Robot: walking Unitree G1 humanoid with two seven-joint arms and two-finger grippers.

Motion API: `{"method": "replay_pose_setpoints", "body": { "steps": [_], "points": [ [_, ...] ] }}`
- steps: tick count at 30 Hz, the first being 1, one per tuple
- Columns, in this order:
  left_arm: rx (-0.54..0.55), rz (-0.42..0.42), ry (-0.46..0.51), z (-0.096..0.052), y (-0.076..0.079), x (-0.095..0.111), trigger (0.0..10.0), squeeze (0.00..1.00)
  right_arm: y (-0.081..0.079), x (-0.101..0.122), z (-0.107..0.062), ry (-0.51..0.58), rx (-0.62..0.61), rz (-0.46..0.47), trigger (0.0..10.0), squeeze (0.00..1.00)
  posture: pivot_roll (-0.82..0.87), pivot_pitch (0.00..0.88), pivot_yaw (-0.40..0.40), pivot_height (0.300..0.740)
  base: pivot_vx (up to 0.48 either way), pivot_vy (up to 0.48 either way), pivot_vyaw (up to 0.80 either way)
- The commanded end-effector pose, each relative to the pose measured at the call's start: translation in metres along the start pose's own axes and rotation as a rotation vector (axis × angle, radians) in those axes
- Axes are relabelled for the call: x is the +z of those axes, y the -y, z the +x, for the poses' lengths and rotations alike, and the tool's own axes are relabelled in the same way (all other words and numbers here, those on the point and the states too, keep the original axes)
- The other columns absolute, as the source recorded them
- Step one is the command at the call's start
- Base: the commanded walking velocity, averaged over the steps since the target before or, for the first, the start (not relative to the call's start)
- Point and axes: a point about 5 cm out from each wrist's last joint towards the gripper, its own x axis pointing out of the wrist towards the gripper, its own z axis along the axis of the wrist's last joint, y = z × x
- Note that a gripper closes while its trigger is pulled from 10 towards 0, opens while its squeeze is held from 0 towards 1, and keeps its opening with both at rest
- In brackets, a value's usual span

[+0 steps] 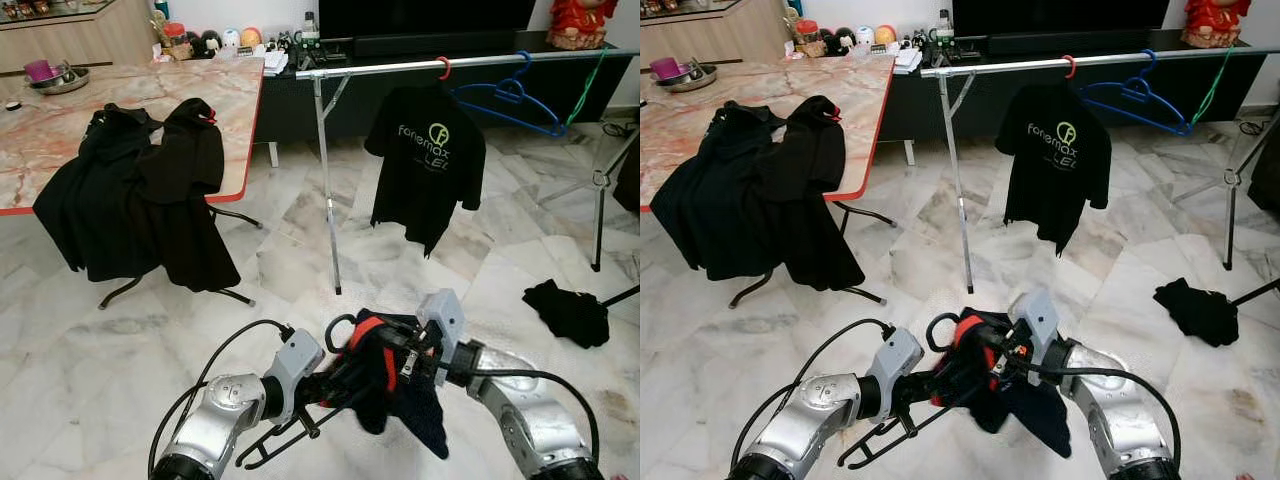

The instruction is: Hang hanger

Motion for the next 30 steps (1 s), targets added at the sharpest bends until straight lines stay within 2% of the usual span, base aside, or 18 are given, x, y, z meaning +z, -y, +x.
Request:
{"method": "replay_pose_setpoints", "body": {
  "steps": [1, 11, 15, 17, 18, 20, 21, 25, 30],
  "points": [
    [-0.014, 0.004, 0.014, 0.002, 0.003, 0.003, 10.0, 0.0, -0.015, 0.012, 0.003, 0.046, 0.124, -0.005, 10.0, 0.0, 0.1, 0.115, 0.023, 0.74, 0.0, 0.0, 0.0],
    [-0.004, -0.006, 0.036, 0.006, 0.003, 0.007, 10.0, 0.0, -0.04, 0.03, 0.004, 0.067, 0.295, -0.032, 10.0, 0.0, 0.1, 0.115, 0.021, 0.74, 0.0, 0.0, 0.0],
    [0.025, -0.014, 0.057, 0.007, 0.001, 0.009, 10.0, 0.0, -0.032, 0.027, 0.003, 0.056, 0.22, -0.045, 10.0, 0.0, 0.1, 0.116, 0.019, 0.74, 0.0, 0.0, 0.0],
    [0.075, -0.024, 0.084, 0.007, -0.003, 0.012, 10.0, 0.0, -0.013, 0.022, 0.002, 0.022, 0.046, -0.074, 10.0, 0.0, 0.1, 0.118, 0.017, 0.74, 0.0, 0.0, 0.0],
    [0.075, -0.024, 0.084, 0.007, -0.003, 0.012, 10.0, 0.0, -0.013, 0.022, 0.002, 0.022, 0.046, -0.074, 10.0, 0.0, 0.1, 0.118, 0.017, 0.74, 0.0, 0.0, 0.0],
    [0.102, -0.058, 0.12, 0.006, -0.007, 0.017, 10.0, 0.0, 0.006, 0.013, -0.002, -0.04, -0.123, -0.084, 10.0, 0.0, 0.1, 0.118, 0.018, 0.74, 0.0, 0.0, 0.0],
    [0.105, -0.065, 0.126, 0.006, -0.007, 0.017, 10.0, 0.0, 0.008, 0.012, -0.003, -0.042, -0.149, -0.086, 10.0, 0.0, 0.1, 0.117, 0.018, 0.74, 0.0, 0.0, 0.0],
    [0.107, -0.075, 0.134, 0.006, -0.008, 0.018, 10.0, 0.0, 0.009, 0.013, -0.004, -0.015, -0.173, -0.072, 10.0, 0.0, 0.1, 0.116, 0.018, 0.74, 0.0, 0.0, 0.0],
    [0.119, -0.094, 0.154, 0.006, -0.009, 0.02, 10.0, 0.0, -0.002, 0.009, -0.001, -0.012, -0.102, -0.063, 10.0, 0.0, 0.1, 0.116, 0.019, 0.74, 0.0, 0.0, 0.0]
  ]
}}
